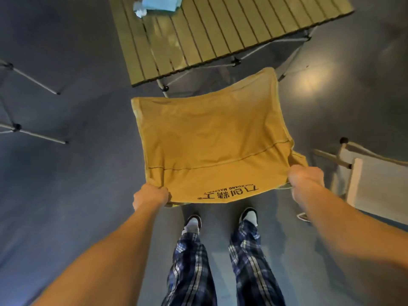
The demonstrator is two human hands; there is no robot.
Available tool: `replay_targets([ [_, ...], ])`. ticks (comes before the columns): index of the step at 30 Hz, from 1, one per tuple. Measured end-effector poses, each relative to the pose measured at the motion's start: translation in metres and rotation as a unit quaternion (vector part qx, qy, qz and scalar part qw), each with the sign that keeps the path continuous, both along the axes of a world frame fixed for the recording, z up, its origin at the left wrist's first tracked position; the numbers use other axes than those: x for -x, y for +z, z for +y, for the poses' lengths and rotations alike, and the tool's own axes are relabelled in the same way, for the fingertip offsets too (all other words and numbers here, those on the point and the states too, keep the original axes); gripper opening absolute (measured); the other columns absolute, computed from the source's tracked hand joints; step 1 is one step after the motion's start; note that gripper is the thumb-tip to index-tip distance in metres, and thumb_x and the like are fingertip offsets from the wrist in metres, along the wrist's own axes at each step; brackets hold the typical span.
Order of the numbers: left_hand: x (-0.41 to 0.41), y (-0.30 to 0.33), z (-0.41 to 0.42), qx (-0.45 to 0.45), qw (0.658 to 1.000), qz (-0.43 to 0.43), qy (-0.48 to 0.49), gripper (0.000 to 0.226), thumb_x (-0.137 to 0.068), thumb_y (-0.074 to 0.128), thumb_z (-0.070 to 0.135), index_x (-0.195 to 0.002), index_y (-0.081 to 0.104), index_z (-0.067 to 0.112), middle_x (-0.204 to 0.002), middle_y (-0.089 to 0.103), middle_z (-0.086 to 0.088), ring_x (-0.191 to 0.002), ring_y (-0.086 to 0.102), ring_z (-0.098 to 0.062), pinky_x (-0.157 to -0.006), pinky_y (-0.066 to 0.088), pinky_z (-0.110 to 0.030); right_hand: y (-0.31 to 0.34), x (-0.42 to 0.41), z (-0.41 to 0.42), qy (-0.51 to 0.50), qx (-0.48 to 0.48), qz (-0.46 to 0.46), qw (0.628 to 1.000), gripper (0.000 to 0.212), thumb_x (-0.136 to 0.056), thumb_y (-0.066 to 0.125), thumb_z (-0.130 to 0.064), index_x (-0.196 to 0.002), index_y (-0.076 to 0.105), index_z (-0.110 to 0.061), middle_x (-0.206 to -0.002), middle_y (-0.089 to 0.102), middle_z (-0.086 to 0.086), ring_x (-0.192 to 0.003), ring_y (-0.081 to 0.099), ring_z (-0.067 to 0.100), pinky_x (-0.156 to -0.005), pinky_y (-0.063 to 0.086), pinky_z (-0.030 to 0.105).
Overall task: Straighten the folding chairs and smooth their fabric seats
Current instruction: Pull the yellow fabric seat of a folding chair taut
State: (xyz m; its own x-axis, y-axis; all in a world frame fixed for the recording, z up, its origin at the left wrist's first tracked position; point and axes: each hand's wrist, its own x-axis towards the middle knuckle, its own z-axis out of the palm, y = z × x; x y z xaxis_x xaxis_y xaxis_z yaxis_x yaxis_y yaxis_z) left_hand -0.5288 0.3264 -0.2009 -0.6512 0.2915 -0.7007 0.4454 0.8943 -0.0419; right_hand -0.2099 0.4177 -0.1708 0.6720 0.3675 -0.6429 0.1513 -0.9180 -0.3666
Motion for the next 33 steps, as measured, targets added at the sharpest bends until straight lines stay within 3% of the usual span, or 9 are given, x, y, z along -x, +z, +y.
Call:
replay_targets([
  [8, -0.020, -0.003, 0.028, -0.072, 0.996, 0.032, 0.047, 0.038, -0.097, 0.051, 0.034, -0.119, 0.057, 0.005, -0.114, 0.062, -0.021, -0.102, 0.059, -0.040, -0.079, 0.048, -0.042, 0.001, -0.016, 0.058, 0.069, -0.018, 0.045, 0.996, 0.042, -0.093, 0.052, -0.009, -0.134, 0.049, -0.002, -0.130, 0.056, 0.019, -0.113, 0.056, 0.040, -0.081, 0.045, 0.035],
  [12, -0.020, 0.000, 0.037, -0.050, 0.997, 0.041, 0.033, 0.038, -0.098, 0.049, 0.038, -0.119, 0.056, 0.008, -0.110, 0.062, -0.018, -0.095, 0.061, -0.037, -0.075, 0.049, -0.040, 0.000, -0.014, 0.071, 0.109, -0.003, 0.037, 0.993, 0.040, -0.091, 0.052, -0.007, -0.130, 0.050, -0.003, -0.125, 0.058, 0.023, -0.108, 0.059, 0.040, -0.093, 0.053, 0.048],
  [14, -0.020, 0.002, 0.039, -0.027, 0.999, 0.041, 0.021, 0.037, -0.098, 0.048, 0.039, -0.118, 0.054, 0.009, -0.108, 0.060, -0.016, -0.092, 0.061, -0.035, -0.071, 0.048, -0.039, 0.001, -0.012, 0.071, 0.121, -0.002, 0.030, 0.992, 0.038, -0.092, 0.052, -0.009, -0.129, 0.051, -0.002, -0.125, 0.058, 0.023, -0.108, 0.060, 0.041, -0.092, 0.053, 0.048],
  [18, -0.021, 0.011, 0.046, 0.022, 0.999, 0.043, -0.019, 0.024, -0.092, 0.053, 0.035, -0.104, 0.049, 0.014, -0.101, 0.054, -0.011, -0.095, 0.058, -0.035, -0.079, 0.050, -0.041, 0.004, -0.011, 0.068, 0.113, -0.002, 0.037, 0.993, 0.040, -0.092, 0.051, -0.010, -0.131, 0.049, -0.005, -0.129, 0.056, 0.021, -0.109, 0.059, 0.041, -0.092, 0.054, 0.051],
  [23, -0.023, 0.013, 0.049, 0.043, 0.997, 0.034, -0.046, 0.026, -0.095, 0.054, 0.027, -0.109, 0.055, 0.005, -0.106, 0.056, -0.016, -0.093, 0.059, -0.034, -0.068, 0.046, -0.037, 0.002, -0.016, 0.064, 0.111, 0.007, 0.020, 0.994, 0.038, -0.096, 0.051, -0.008, -0.133, 0.048, -0.004, -0.131, 0.054, 0.019, -0.111, 0.058, 0.038, -0.093, 0.053, 0.046],
  [26, -0.023, 0.013, 0.045, 0.047, 0.997, 0.024, -0.064, 0.028, -0.095, 0.054, 0.029, -0.110, 0.059, 0.005, -0.106, 0.059, -0.016, -0.092, 0.063, -0.034, -0.067, 0.049, -0.036, -0.003, -0.020, 0.060, 0.116, 0.017, -0.002, 0.993, 0.038, -0.099, 0.049, -0.009, -0.136, 0.046, -0.004, -0.131, 0.054, 0.018, -0.113, 0.058, 0.037, -0.086, 0.051, 0.038],
  [29, -0.026, 0.018, 0.044, 0.080, 0.993, 0.026, -0.087, 0.036, -0.090, 0.059, 0.034, -0.116, 0.060, 0.008, -0.113, 0.059, -0.014, -0.102, 0.060, -0.035, -0.081, 0.053, -0.040, 0.001, -0.021, 0.055, 0.115, 0.010, 0.030, 0.993, 0.039, -0.097, 0.054, -0.015, -0.135, 0.047, -0.008, -0.131, 0.054, 0.017, -0.107, 0.059, 0.034, -0.090, 0.055, 0.042],
  [31, -0.034, 0.026, 0.051, 0.117, 0.981, 0.056, -0.147, 0.041, -0.089, 0.057, 0.039, -0.121, 0.058, 0.013, -0.127, 0.054, -0.013, -0.119, 0.049, -0.035, -0.096, 0.043, -0.045, 0.007, -0.020, 0.053, 0.098, 0.002, 0.063, 0.993, 0.043, -0.095, 0.058, -0.028, -0.134, 0.047, -0.012, -0.130, 0.054, 0.013, -0.104, 0.059, 0.032, -0.090, 0.056, 0.047],
  [33, -0.048, 0.037, 0.066, 0.114, 0.963, 0.087, -0.230, 0.043, -0.090, 0.053, 0.040, -0.125, 0.057, 0.016, -0.136, 0.047, -0.015, -0.127, 0.039, -0.036, -0.102, 0.035, -0.047, 0.017, -0.020, 0.050, 0.080, -0.010, 0.077, 0.994, 0.049, -0.093, 0.058, -0.039, -0.134, 0.048, -0.013, -0.130, 0.055, 0.011, -0.108, 0.059, 0.032, -0.093, 0.054, 0.048],
])
